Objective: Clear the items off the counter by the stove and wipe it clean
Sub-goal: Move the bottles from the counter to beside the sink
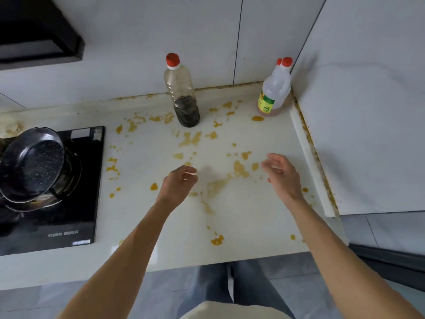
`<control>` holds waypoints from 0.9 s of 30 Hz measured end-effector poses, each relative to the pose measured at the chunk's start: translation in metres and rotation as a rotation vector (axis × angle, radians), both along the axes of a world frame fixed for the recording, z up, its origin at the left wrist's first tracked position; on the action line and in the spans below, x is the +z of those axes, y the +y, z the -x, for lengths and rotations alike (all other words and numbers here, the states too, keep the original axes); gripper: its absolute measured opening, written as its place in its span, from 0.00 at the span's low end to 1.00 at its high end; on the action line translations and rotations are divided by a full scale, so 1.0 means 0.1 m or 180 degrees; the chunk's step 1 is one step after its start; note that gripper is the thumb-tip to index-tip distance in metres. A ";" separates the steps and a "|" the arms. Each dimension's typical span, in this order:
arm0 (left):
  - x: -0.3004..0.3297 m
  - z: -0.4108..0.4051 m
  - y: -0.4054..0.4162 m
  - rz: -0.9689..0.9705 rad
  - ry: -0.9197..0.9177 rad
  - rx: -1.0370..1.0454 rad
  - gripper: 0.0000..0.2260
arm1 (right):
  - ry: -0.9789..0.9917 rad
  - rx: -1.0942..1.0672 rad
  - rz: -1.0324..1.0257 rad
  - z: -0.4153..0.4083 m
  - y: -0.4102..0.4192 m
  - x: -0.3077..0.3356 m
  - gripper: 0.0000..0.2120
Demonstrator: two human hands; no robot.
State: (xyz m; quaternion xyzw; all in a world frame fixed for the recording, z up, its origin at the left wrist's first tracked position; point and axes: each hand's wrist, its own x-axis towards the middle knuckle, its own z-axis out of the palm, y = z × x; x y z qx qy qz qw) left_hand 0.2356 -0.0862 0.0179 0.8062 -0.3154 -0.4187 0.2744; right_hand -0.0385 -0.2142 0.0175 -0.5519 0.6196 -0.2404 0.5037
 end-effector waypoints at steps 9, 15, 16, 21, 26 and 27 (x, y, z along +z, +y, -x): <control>-0.05 -0.41 -1.00 0.0653 -0.0272 0.0657 0.36 | -0.0170 -0.0334 0.0580 -0.41 -1.30 -0.03 0.41; -0.25 -0.61 -1.49 0.1007 -0.0564 0.0984 0.51 | -0.0370 -0.0635 0.0813 -0.65 -1.88 -0.22 0.55; -0.28 -0.64 -1.56 0.1029 -0.0615 0.1047 0.52 | -0.0428 -0.0651 0.0833 -0.68 -1.94 -0.27 0.55; -0.47 -0.68 -1.75 0.1284 -0.0711 0.1185 0.49 | -0.0727 -0.0696 0.1130 -0.78 -2.13 -0.51 0.51; -0.61 -0.72 -1.87 0.1549 -0.0581 0.1240 0.39 | -0.1020 -0.0812 0.0989 -0.87 -2.20 -0.70 0.49; -0.63 -0.74 -1.90 0.1569 -0.0583 0.1258 0.39 | -0.1032 -0.0870 0.1013 -0.88 -2.21 -0.72 0.49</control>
